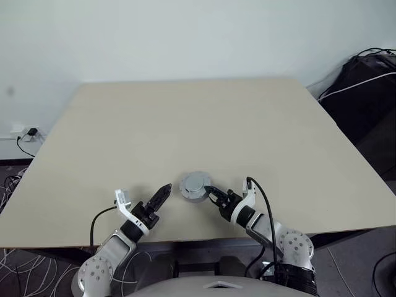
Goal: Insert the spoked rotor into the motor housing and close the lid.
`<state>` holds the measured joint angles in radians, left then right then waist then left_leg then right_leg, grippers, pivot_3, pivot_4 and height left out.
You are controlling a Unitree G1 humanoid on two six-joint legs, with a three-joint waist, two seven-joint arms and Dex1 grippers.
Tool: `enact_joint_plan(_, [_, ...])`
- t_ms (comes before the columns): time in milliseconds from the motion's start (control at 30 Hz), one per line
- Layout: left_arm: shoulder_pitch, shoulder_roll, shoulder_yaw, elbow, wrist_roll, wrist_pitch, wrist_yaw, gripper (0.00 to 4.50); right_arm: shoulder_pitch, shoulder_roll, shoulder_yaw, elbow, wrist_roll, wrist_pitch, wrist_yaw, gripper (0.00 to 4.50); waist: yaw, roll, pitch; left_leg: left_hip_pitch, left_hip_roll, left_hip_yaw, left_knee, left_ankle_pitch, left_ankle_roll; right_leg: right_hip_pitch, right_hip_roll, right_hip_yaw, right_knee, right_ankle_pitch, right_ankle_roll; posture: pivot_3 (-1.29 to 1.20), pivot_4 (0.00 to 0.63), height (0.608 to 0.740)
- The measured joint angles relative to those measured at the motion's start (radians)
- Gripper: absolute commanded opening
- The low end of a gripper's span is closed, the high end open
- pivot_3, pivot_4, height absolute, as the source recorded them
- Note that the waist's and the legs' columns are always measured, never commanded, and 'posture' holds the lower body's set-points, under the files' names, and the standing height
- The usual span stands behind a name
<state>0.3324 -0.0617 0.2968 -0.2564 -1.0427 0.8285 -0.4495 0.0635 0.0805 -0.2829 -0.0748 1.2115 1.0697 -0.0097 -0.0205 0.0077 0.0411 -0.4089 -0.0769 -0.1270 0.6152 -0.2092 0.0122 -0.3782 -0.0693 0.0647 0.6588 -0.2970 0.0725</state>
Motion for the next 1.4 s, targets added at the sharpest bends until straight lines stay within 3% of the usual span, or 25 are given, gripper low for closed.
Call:
enact_joint_plan(167, [0.055, -0.015, 0.007, 0.0, -0.117, 0.012, 0.036, 4.48, -0.026, -0.001, 0.001, -0.02, 0.07, -0.027, -0.024, 1.22, 0.0, 0.0, 0.0, -0.002, 0.0, 0.0, 0.001, 0.0, 0.0, -0.001, 0.0, 0.0, 0.0, 0.002, -0.002, 0.0, 0.0, 0.74])
enact_joint_plan(733, [0.052, -0.015, -0.071, 0.025, -0.253, -0.042, 0.095, 4.48, -0.007, -0.016, 0.113, -0.076, 0.24, -0.029, -0.077, 1.22, 0.0, 0.0, 0.001, -0.002, 0.0, 0.001, 0.003, 0.001, 0.001, 0.0, 0.005, 0.0, 0.0, 0.003, -0.004, 0.0, 0.0, 0.74])
enact_joint_plan(1400, [0.01, -0.003, -0.11, 0.146, -0.252, -0.102, 0.007, 4.48, 0.013, -0.097, 0.201, -0.074, 0.325, 0.009, -0.099, 1.22, -0.001, 0.0, 0.001, -0.002, 0.0, 0.001, 0.006, 0.001, 0.001, 0.001, 0.006, 0.0, 0.0, 0.004, -0.003, 0.0, 0.0, 0.74])
